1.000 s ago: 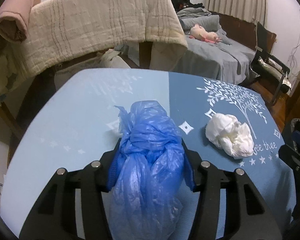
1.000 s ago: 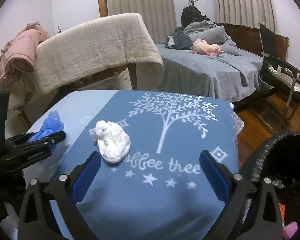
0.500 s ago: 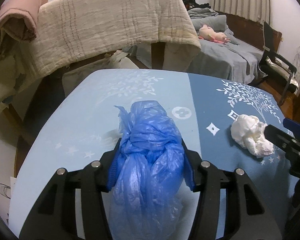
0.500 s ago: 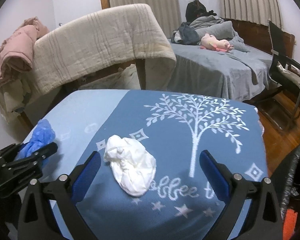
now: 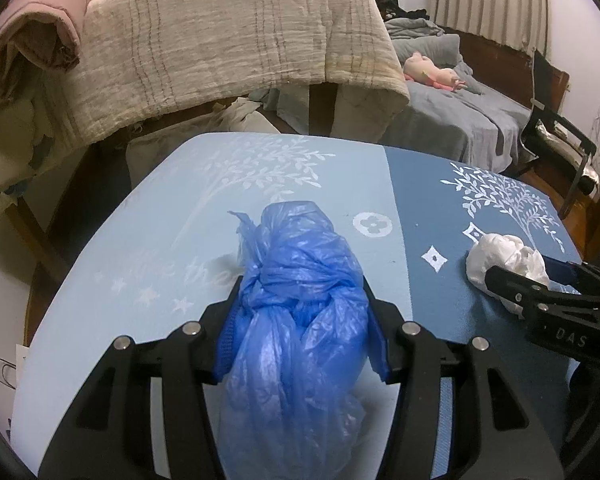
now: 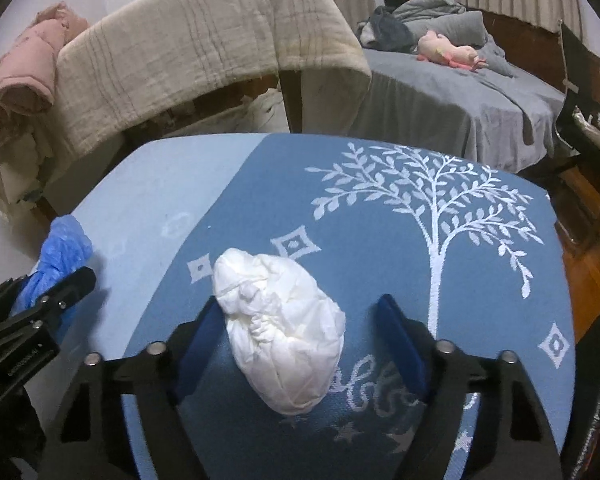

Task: Collect trash
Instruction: 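Close the left tool on the blue plastic bag while the right tool grasps the white tissue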

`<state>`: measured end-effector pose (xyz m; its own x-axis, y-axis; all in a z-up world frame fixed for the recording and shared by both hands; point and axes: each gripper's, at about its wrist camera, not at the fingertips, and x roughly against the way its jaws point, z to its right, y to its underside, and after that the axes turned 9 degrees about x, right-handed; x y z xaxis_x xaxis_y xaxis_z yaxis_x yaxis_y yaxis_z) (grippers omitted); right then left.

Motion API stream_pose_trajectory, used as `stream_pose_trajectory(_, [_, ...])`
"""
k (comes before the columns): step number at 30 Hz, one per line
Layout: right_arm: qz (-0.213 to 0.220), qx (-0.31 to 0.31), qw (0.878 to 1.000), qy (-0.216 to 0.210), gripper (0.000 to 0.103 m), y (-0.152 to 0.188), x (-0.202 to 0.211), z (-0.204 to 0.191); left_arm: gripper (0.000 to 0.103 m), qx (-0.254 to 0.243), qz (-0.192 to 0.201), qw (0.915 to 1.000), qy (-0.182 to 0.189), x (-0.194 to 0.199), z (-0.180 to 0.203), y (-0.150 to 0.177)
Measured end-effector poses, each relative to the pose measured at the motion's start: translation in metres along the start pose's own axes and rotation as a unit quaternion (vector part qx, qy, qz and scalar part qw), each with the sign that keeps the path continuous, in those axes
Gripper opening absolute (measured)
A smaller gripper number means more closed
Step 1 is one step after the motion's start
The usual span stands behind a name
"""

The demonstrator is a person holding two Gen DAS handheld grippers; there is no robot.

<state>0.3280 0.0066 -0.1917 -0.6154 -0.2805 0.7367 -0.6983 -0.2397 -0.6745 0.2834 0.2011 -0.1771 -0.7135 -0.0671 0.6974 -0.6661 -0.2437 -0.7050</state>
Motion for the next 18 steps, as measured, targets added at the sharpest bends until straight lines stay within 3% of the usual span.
stream_pose_trajectory(2, [0.001, 0.003, 1.000, -0.009, 0.055, 0.001, 0.001, -0.001, 0.051, -0.001, -0.001, 1.0000, -0.001, -0.001, 0.000, 0.000])
stream_pose_trajectory(6, [0.005, 0.011, 1.000, -0.017, 0.045, 0.002, 0.004, -0.006, 0.051, -0.006, 0.000, 1.0000, -0.004, 0.000, 0.002, 0.001])
stream_pose_trajectory(18, [0.039, -0.001, 0.999, -0.022, 0.041, 0.007, 0.039, 0.003, 0.051, -0.011, 0.021, 0.9997, 0.007, 0.024, 0.017, 0.000])
